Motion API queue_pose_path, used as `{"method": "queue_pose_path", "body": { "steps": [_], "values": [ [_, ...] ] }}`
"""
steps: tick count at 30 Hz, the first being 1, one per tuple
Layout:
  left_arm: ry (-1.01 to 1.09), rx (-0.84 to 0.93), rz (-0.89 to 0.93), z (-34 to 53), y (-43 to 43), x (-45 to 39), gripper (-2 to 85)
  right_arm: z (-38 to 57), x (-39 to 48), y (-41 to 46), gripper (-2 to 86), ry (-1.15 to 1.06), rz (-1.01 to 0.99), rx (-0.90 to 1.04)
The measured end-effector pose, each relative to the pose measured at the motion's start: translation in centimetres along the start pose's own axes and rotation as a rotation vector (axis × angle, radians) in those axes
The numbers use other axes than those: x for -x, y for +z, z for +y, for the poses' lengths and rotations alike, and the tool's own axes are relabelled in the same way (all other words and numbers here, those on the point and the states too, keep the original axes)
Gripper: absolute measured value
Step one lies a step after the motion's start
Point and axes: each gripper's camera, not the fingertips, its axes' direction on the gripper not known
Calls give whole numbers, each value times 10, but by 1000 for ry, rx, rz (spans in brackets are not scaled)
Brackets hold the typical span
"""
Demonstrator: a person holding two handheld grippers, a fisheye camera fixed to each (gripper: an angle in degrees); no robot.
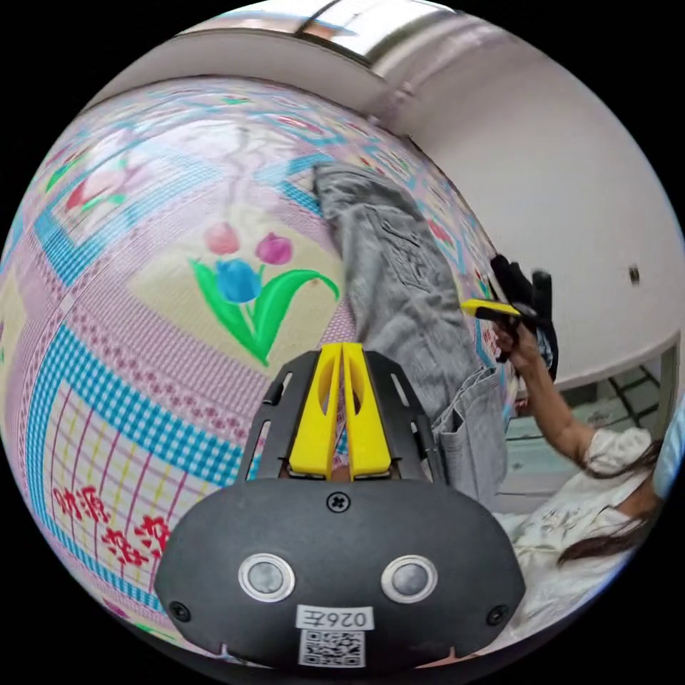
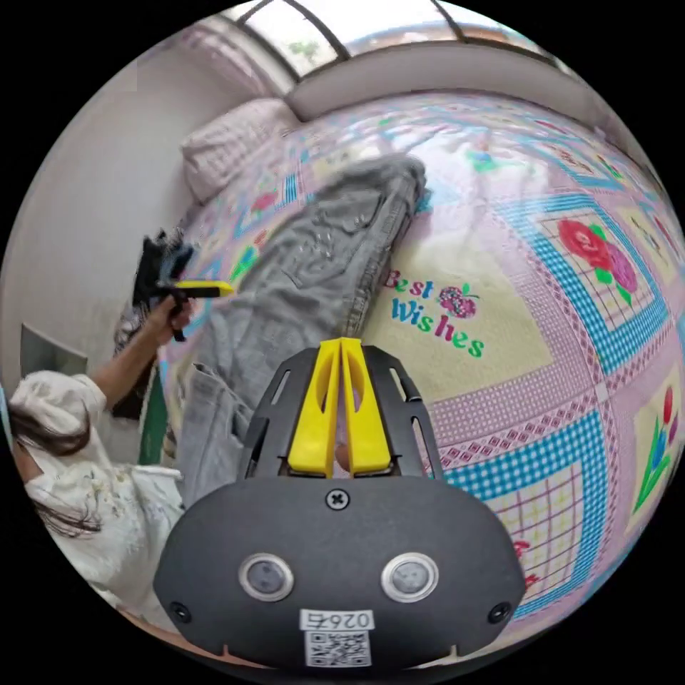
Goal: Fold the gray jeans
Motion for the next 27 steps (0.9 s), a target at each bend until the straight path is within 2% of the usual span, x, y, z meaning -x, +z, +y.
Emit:
{"method": "queue_pose_path", "body": {
  "steps": [2, 5, 6, 8, 10, 12, 14, 15, 17, 19, 23, 27],
  "values": [
    [9, -70, -5, 6, -25, 1, -10, 24, 13, -68, -5, 55, -57, -198],
    [76, -276, -15, 40, -88, -24, -10, 76, 60, -181, 13, 20, -11, -467],
    [118, -394, 48, 62, -118, -36, -10, 89, 71, -204, 23, 0, -6, -525],
    [234, -599, 163, 105, -159, -56, -10, 152, 114, -286, 58, -98, -8, -780],
    [387, -846, 234, 171, -195, -77, -10, 197, 133, -324, 55, -126, -24, -900],
    [395, -928, 230, 212, -201, -83, -9, 234, 140, -338, 7, -122, -84, -921],
    [318, -832, 197, 239, -190, -83, -8, 272, 134, -326, -2, -88, -198, -815],
    [230, -726, 185, 255, -173, -80, -7, 281, 131, -319, -3, -69, -220, -764],
    [109, -567, 223, 278, -138, -73, -1, 320, 115, -282, -1, 73, -332, -558],
    [-57, -417, 265, 317, -89, -62, 39, 359, 103, -253, 10, 186, -422, -466],
    [-300, -340, 360, 366, -28, -37, 154, 435, 72, -196, 94, 450, -567, -303],
    [-458, -303, 581, 374, 23, -9, 228, 450, 49, -166, 164, 565, -646, -187]
  ]
}}
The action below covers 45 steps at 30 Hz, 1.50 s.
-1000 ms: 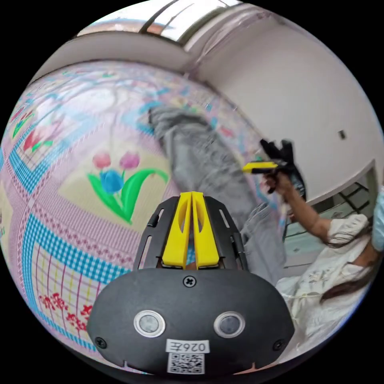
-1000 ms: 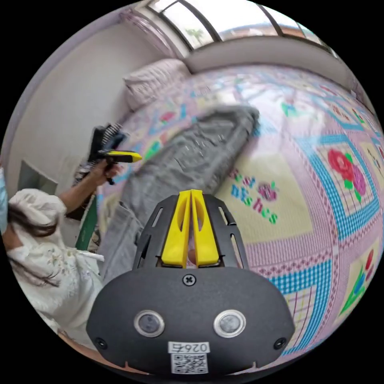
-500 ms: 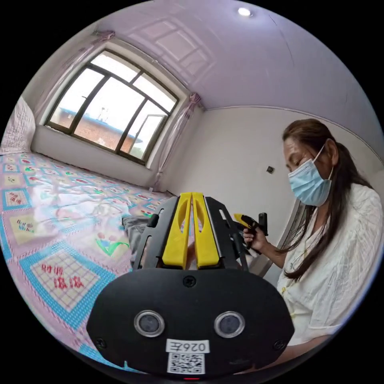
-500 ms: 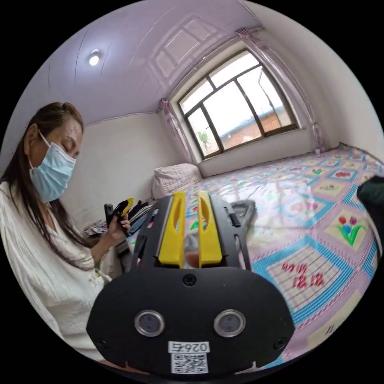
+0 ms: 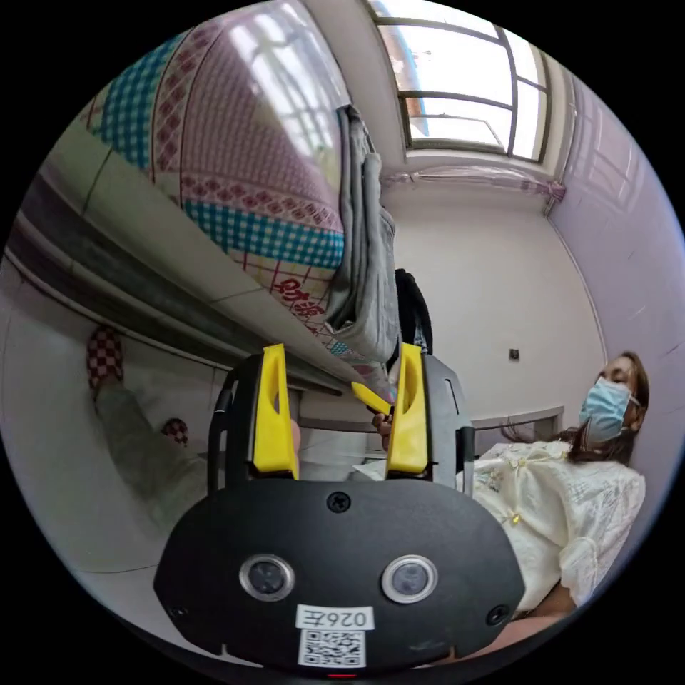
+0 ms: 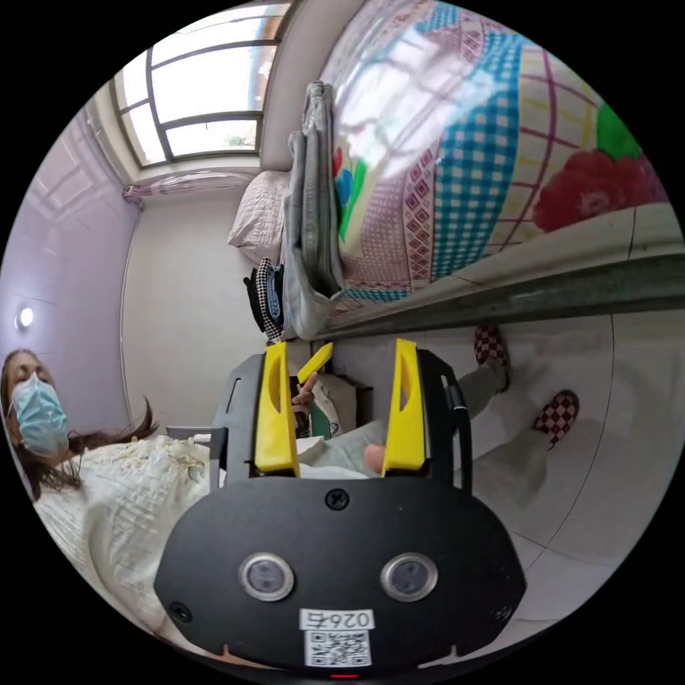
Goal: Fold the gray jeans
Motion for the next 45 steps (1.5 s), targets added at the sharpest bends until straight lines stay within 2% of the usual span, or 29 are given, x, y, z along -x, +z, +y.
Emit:
{"method": "queue_pose_path", "body": {
  "steps": [5, 9, 12, 16, 23, 31, 35, 41, 45],
  "values": [
    [-44, -9, 106, -28, 17, 15, 226, -47, 4, 3, 169, 3, -35, 24],
    [-46, 34, 123, -45, 21, 6, 138, -78, 12, 8, 148, 11, -64, 36],
    [-59, 26, 153, -54, 16, 2, 85, -92, 17, 7, 119, 36, -105, 16],
    [-30, 51, 132, -65, 4, -7, 47, -108, 22, 0, 22, 64, -98, -3],
    [69, 42, 130, -60, -21, -54, 39, -102, 58, -32, 1, -28, -117, -23],
    [176, 186, 111, 1, -43, -119, 43, -37, 81, -83, 4, -70, -223, 56],
    [220, 193, 103, 15, -50, -146, 44, -12, 91, -102, 11, -69, -268, 75],
    [347, 157, 166, -26, -61, -196, 46, -58, 132, -107, 13, -126, -350, 70],
    [434, 132, 234, -95, -63, -230, 46, -121, 164, -97, 12, -201, -409, 52]
  ]
}}
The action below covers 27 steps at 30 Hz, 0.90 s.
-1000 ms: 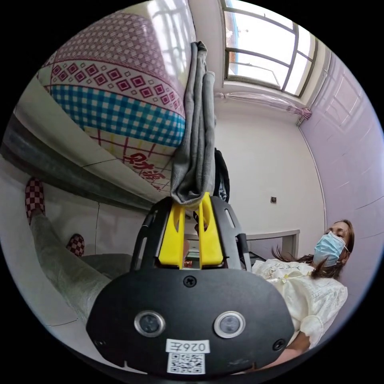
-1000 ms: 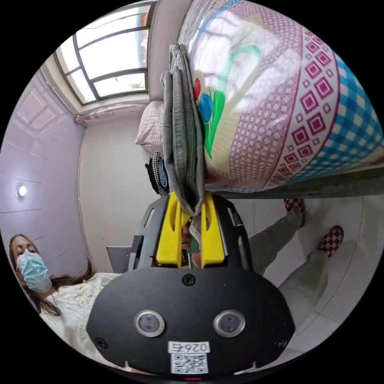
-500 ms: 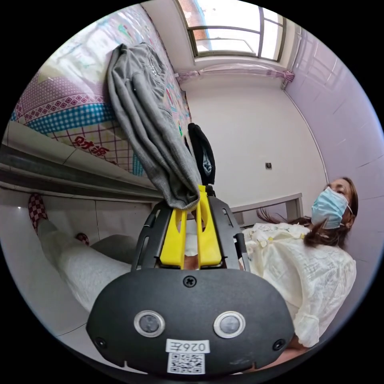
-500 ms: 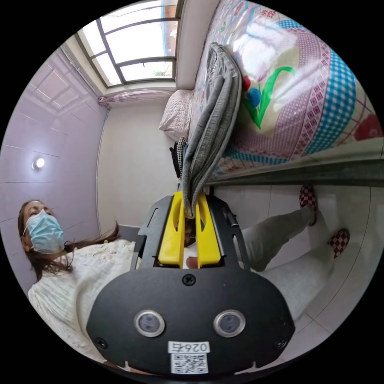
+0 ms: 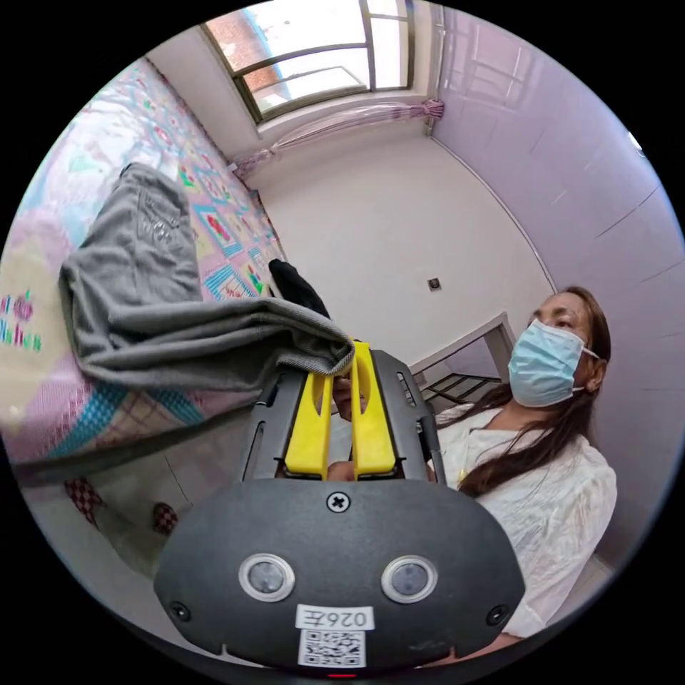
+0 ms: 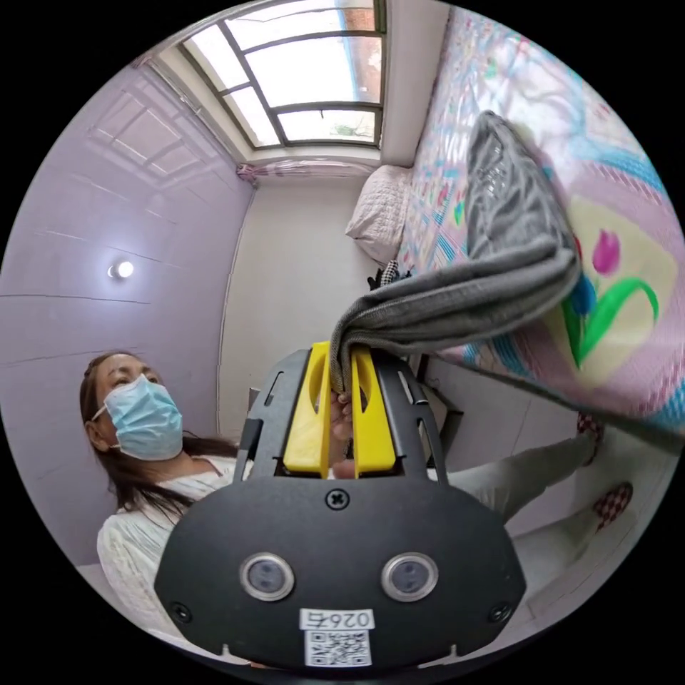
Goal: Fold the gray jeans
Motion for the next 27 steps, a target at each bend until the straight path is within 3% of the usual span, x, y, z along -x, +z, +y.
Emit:
{"method": "queue_pose_path", "body": {
  "steps": [5, 8, 14, 17, 19, 20, 24, 27],
  "values": [
    [40, 9, -1, -112, -1, 30, 45, -135, -17, 28, 11, -17, -7, -58],
    [-23, 14, -38, -182, 1, 80, 45, -219, -54, 49, 13, -23, 103, -100],
    [-381, -17, -65, -280, 13, 247, 43, -373, -214, 102, 38, 214, 266, -189],
    [-477, -53, 19, -283, 13, 296, 2, -407, -275, 129, 47, 286, 241, -159],
    [-454, -148, 273, -275, 12, 305, -6, -407, -281, 140, 58, 238, 181, -199],
    [-448, -157, 309, -274, 12, 305, -7, -406, -281, 146, 59, 216, 180, -212],
    [-319, -101, 148, -272, 20, 276, -9, -399, -261, 179, 41, 63, 291, -202],
    [-236, 32, 25, -278, 57, 271, -10, -399, -250, 228, 12, -62, 529, -166]
  ]
}}
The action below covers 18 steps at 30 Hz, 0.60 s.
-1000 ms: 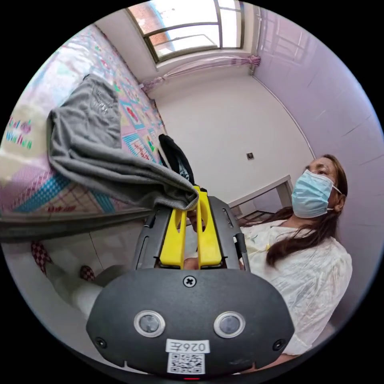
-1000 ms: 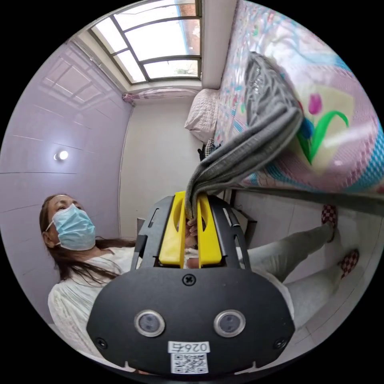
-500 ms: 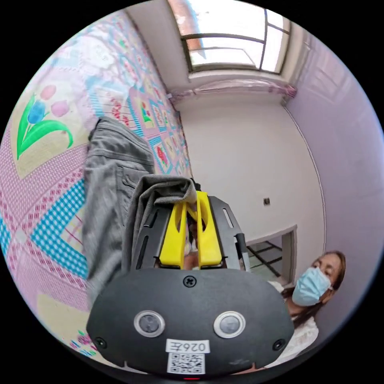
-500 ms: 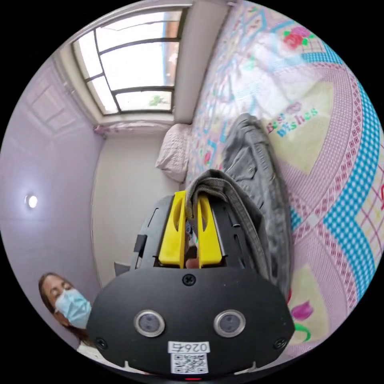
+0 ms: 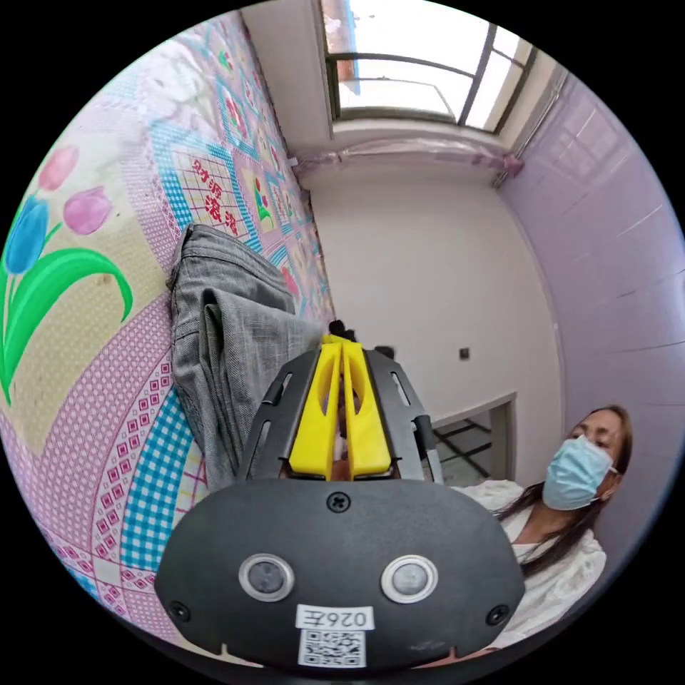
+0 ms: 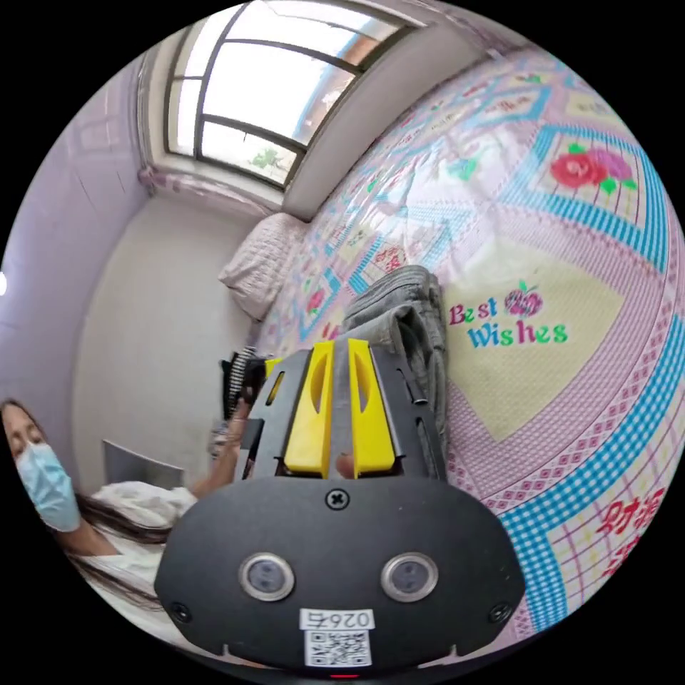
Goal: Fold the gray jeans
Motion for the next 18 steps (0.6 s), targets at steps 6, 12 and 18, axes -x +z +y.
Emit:
{"method": "queue_pose_path", "body": {
  "steps": [6, 12, 18],
  "values": [
    [72, 261, -461, -10, 77, 28, -10, 5, 18, 128, -9, -235, 504, 138],
    [138, 249, -438, 10, 100, 45, -10, 44, 54, 185, -9, -375, 635, 159],
    [231, 93, -451, 55, 74, -2, -10, 87, 125, 187, -9, -401, 766, 58]
  ]
}}
